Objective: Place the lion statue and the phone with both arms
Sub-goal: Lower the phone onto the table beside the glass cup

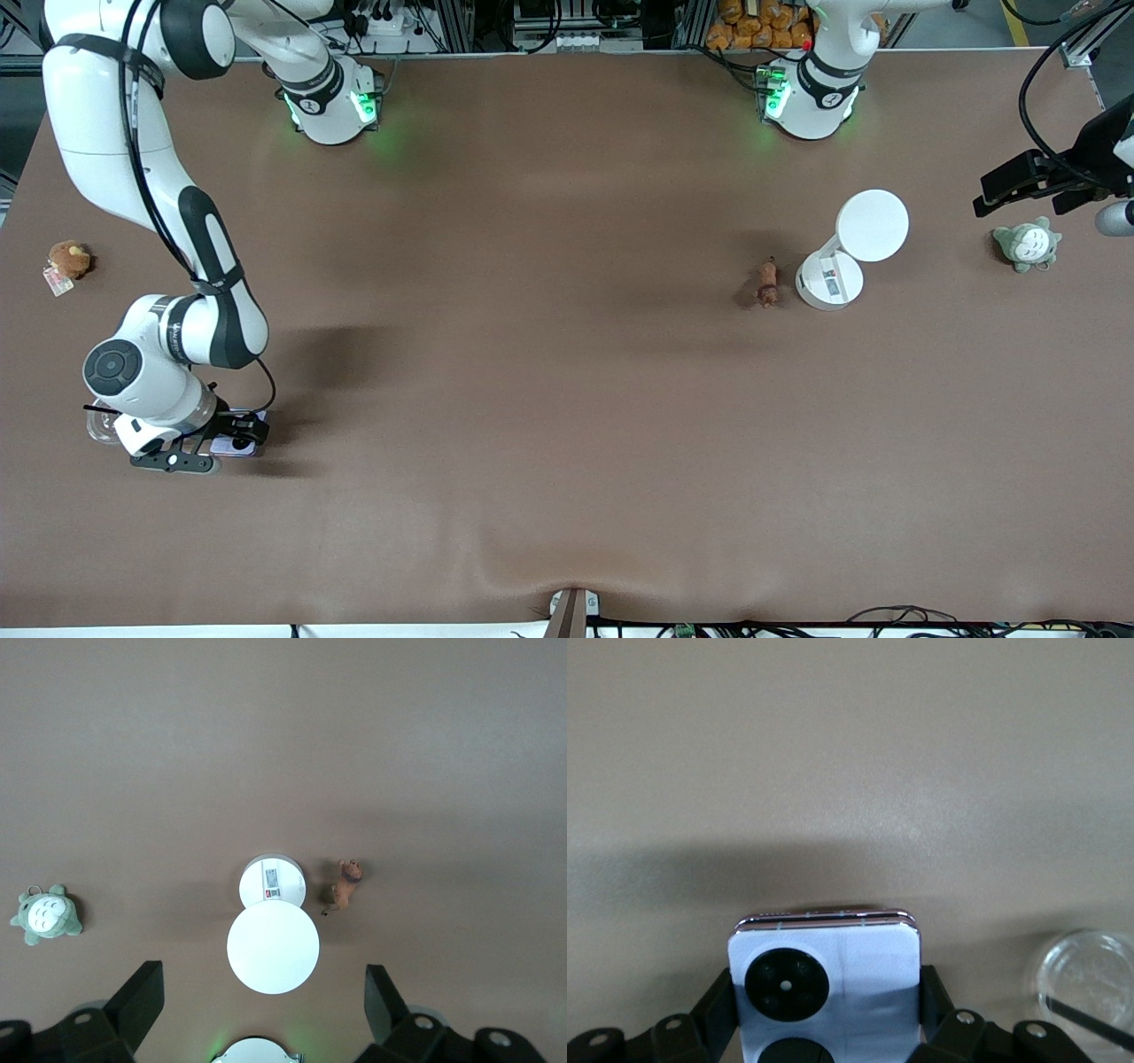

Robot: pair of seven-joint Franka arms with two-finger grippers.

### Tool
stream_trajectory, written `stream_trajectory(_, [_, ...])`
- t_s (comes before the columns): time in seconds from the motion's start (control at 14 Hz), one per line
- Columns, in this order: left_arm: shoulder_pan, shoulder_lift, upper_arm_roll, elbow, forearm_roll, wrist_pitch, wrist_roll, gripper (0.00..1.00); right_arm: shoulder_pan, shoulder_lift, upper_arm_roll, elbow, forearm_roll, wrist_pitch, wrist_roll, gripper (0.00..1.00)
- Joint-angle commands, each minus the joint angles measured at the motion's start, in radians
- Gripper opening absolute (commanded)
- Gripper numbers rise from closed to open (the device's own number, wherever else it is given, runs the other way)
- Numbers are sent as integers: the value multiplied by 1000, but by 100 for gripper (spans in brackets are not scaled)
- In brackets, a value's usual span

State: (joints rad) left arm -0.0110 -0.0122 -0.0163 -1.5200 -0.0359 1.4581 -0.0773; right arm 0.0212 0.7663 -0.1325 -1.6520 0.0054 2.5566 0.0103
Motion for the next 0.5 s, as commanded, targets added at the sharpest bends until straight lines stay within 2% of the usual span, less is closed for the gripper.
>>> stream_trajectory(0.0, [9, 5, -10, 9, 10, 2, 4, 100, -29, 24, 24, 23, 10, 14, -16, 12])
stream_trajectory(0.43, [5, 3, -10, 9, 2, 2, 1, 100, -38, 33, 24, 21, 8, 14, -21, 24])
